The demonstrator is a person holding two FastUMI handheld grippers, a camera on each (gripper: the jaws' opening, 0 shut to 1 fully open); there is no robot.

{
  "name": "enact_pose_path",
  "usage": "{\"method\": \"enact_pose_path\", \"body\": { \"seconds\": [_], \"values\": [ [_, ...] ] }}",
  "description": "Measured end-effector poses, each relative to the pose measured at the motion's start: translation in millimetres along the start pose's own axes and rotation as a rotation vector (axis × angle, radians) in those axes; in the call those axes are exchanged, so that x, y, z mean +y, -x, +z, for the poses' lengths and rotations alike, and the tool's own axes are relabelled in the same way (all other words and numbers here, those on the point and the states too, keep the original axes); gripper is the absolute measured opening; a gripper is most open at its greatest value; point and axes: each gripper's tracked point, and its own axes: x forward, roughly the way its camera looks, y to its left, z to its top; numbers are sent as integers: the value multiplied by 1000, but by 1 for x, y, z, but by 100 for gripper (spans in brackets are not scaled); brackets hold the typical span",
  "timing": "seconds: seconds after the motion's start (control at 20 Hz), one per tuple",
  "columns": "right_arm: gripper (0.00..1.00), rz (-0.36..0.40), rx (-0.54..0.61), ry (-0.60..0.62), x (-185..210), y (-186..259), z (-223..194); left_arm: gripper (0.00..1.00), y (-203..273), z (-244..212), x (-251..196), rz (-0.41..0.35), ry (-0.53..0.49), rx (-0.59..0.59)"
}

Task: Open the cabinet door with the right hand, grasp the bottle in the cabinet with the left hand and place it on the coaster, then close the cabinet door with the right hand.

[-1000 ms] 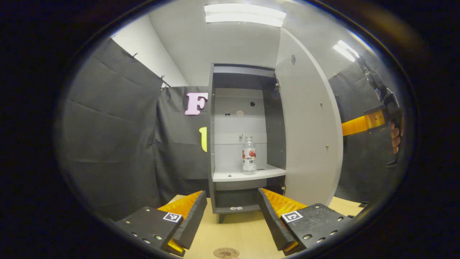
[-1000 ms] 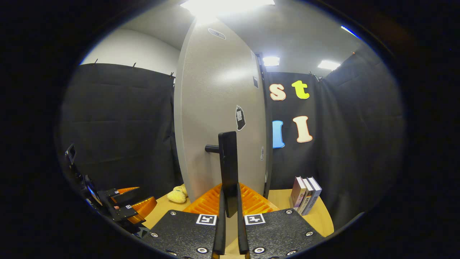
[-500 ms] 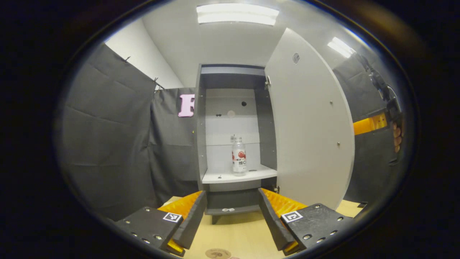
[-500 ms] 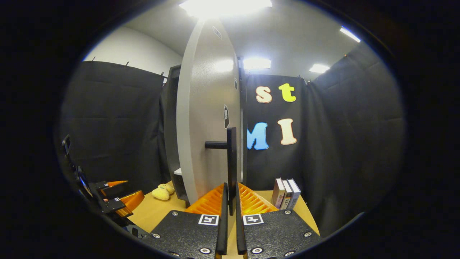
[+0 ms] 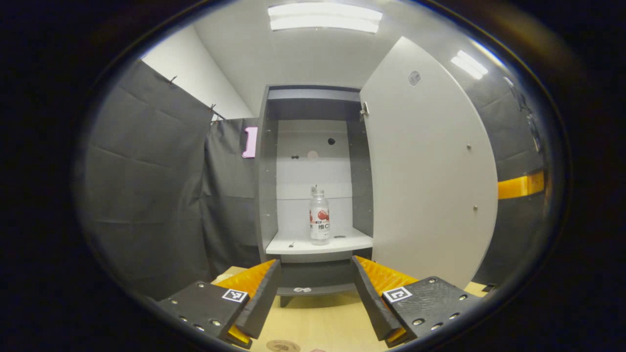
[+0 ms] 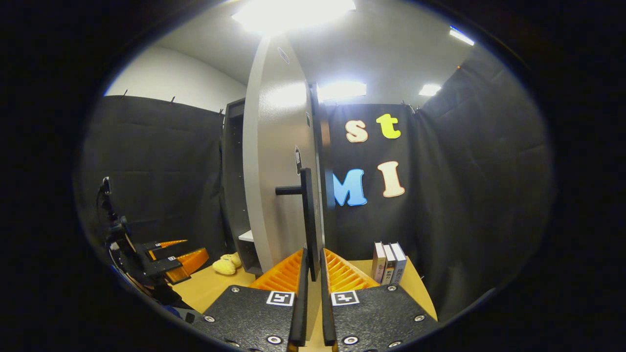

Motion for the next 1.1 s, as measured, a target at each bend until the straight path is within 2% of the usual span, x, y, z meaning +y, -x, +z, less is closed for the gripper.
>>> {"method": "enact_pose_path", "body": {
  "seconds": [0.05, 0.15, 0.3, 0.45, 0.65, 0.75, 0.8, 0.9, 0.95, 1.0, 1.1],
  "values": [
    [16, -20, -8, 13, -7, 8, -2, 83, -8, 5, 2, 1, 3, -3],
    [43, -34, -21, 9, -15, 23, -8, 82, -28, 12, 3, -6, 13, -10],
    [94, -131, -38, 8, -42, 47, -20, 87, -66, 17, 1, -25, 38, -10],
    [95, -253, -16, 28, -67, 61, -35, 89, -105, 25, 2, -48, 54, -6],
    [95, -375, -2, 30, -89, 73, -43, 85, -164, 32, 3, -76, 87, -8],
    [95, -432, 7, 19, -98, 77, -50, 89, -196, 29, 2, -96, 77, 4],
    [95, -454, 10, 7, -100, 77, -53, 84, -213, 25, 1, -107, 69, 12],
    [95, -489, 21, -19, -104, 73, -59, 85, -243, 16, -1, -122, 55, 27],
    [95, -508, 25, -27, -105, 73, -61, 89, -257, 13, -1, -132, 51, 30],
    [95, -525, 29, -30, -106, 73, -63, 85, -271, 9, -2, -138, 50, 34],
    [95, -554, 40, -29, -109, 68, -68, 85, -296, -2, -2, -144, 54, 47]
  ]
}}
